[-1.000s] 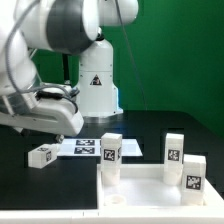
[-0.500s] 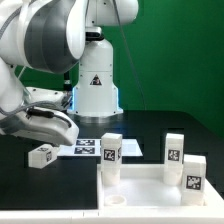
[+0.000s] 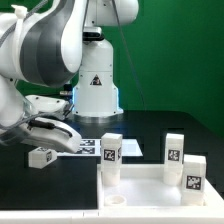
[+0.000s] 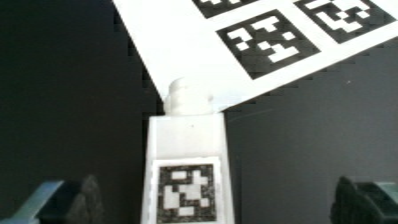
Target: Assemble square table
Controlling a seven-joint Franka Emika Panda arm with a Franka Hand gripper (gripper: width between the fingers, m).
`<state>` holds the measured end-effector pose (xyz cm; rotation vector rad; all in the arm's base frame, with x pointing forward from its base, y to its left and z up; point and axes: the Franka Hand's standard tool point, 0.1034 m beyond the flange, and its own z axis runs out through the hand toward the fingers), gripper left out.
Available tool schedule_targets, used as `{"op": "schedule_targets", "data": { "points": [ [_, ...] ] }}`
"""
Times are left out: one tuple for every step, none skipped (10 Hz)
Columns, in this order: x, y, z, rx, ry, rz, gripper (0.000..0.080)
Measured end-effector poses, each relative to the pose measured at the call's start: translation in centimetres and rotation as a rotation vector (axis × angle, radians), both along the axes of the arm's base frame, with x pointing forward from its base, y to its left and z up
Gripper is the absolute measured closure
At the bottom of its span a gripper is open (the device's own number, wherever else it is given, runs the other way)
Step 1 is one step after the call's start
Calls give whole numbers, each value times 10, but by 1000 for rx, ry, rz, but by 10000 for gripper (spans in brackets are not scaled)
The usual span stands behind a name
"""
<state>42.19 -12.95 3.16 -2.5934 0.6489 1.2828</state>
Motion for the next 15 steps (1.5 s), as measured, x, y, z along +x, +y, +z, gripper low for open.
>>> {"op": "schedule_targets", "data": {
  "points": [
    [0,0,0,0,0,0,151],
    [-1,0,-1,5,6,-3,151],
    [-4,-3,-6,15,32,-16,151],
    [-5,-3,-8,24,66,-24,151],
    [-4,-4,-10,32,91,-26,151],
    [-6,-4,-12,37,106,-25,151],
    [-11,-4,-16,40,123,-29,151],
    [-15,-4,-19,42,134,-29,151],
    [-15,-4,-19,42,133,-28,151],
    [-15,-4,-19,42,134,-28,151],
    [-15,-4,-19,42,134,-27,258],
    [-15,-4,-19,43,134,-27,394],
    [-15,-4,-19,43,134,-27,394],
    [-15,-4,-19,42,134,-27,519],
    [-15,-4,-19,42,133,-27,519]
  ]
}}
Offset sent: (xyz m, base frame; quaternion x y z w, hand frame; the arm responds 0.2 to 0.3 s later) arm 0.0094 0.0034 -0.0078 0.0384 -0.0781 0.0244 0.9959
